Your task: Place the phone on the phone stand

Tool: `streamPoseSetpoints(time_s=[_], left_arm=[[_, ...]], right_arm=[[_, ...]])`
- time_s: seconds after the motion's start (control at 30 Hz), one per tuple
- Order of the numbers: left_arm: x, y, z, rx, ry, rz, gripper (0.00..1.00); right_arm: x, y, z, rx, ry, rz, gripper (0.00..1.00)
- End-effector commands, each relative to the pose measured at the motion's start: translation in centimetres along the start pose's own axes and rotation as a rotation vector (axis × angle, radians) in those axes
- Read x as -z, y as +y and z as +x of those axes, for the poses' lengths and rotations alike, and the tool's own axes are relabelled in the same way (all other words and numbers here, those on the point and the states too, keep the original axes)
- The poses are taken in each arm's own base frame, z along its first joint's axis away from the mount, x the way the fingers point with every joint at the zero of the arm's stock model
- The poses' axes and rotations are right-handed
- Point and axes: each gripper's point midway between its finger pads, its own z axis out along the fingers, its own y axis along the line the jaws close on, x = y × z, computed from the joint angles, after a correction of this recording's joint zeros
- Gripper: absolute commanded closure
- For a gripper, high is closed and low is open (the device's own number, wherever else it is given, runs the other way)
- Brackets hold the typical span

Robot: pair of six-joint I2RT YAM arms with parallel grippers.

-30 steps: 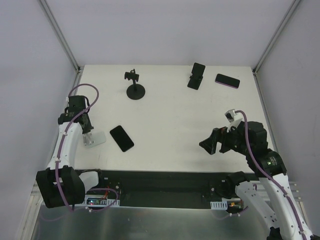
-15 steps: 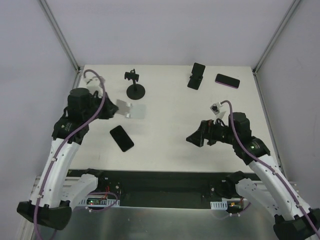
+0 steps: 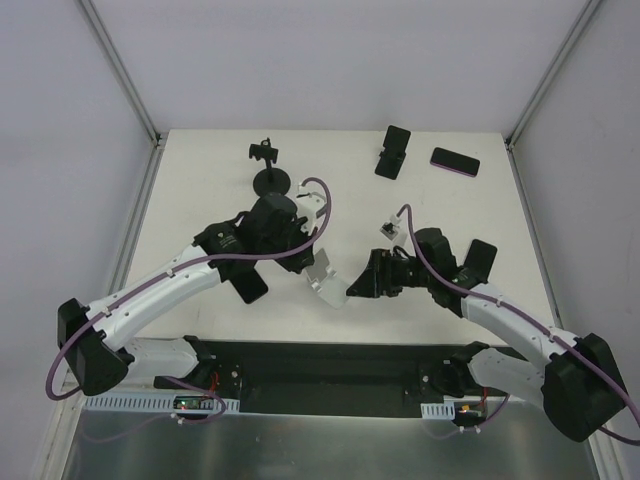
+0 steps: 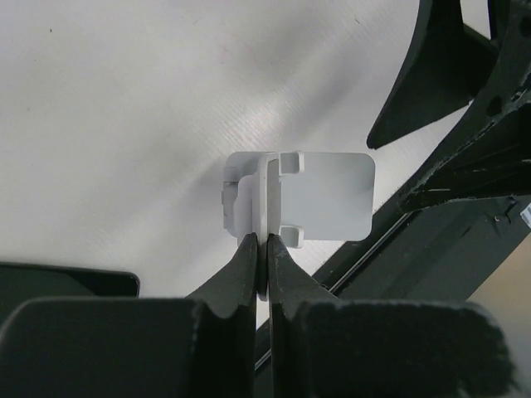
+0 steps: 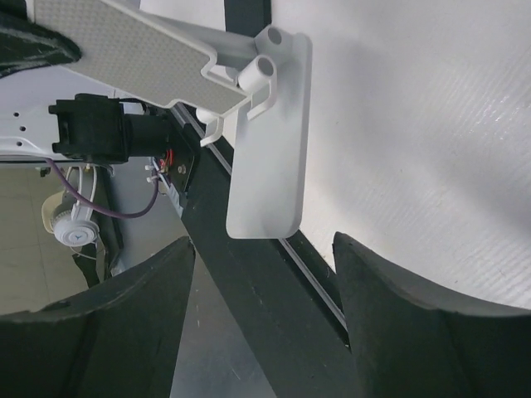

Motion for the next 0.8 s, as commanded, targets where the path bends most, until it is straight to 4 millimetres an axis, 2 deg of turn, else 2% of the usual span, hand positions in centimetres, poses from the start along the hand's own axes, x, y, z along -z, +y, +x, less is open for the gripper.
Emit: streamPoseSetpoints(time_s=[0.0, 0.17, 0.27, 0.37, 0.43, 0.47, 0.57, 0.6, 0.7, 0.73, 0.77], left_arm=[[0.7, -1.4, -4.6, -0.047, -0.147, 0.030, 1.00], [0.6, -2.9, -4.6, -0.058, -0.138, 0.116, 1.00], [0.8, -4.4, -4.3, -0.073, -0.125, 0.203, 1.00], [0.7, -5.2, -3.7, -0.068, -0.108, 0.252, 1.00], [0.7, -5.7, -3.2, -0.061, -0.090, 0.288, 1.00], [0.7, -5.9, -3.0, -0.047, -0.081, 0.300, 1.00], [0.9, -6.8, -2.4, 0.027, -0.039, 0.390, 1.00], [1.4, -7.6, -2.2, 0.046, -0.018, 0.463, 1.00], [1.6, -7.2, -2.4, 0.116, -0.023, 0.517, 1.00], [1.9, -6.9, -2.6, 0.127, -0.036, 0.525, 1.00], [1.9, -6.7, -2.8, 0.137, -0.050, 0.525, 1.00]], right_arm=[[-0.9, 1.2, -0.1, 0.030, -0.015, -0.095, 0.34], [-1.9, 0.6, 0.3, 0.000, -0.002, -0.119, 0.44], [-2.2, 0.6, 0.2, -0.002, -0.009, -0.131, 0.55], [-2.3, 0.3, 0.2, 0.004, -0.012, -0.124, 0.69], [-2.3, -0.1, 0.4, 0.008, -0.022, -0.113, 0.85], [-2.2, -0.1, 0.4, 0.018, -0.033, -0.114, 0.98], [-1.8, -0.2, 0.7, 0.051, -0.069, -0.126, 0.99], [-1.7, -0.2, 0.9, 0.065, -0.084, -0.134, 0.99], [-1.1, -0.3, 1.1, 0.110, -0.140, -0.150, 0.99], [-0.8, 0.3, 0.8, 0.139, -0.166, -0.174, 0.99], [-0.7, 0.1, 1.3, 0.130, -0.164, -0.178, 0.99]])
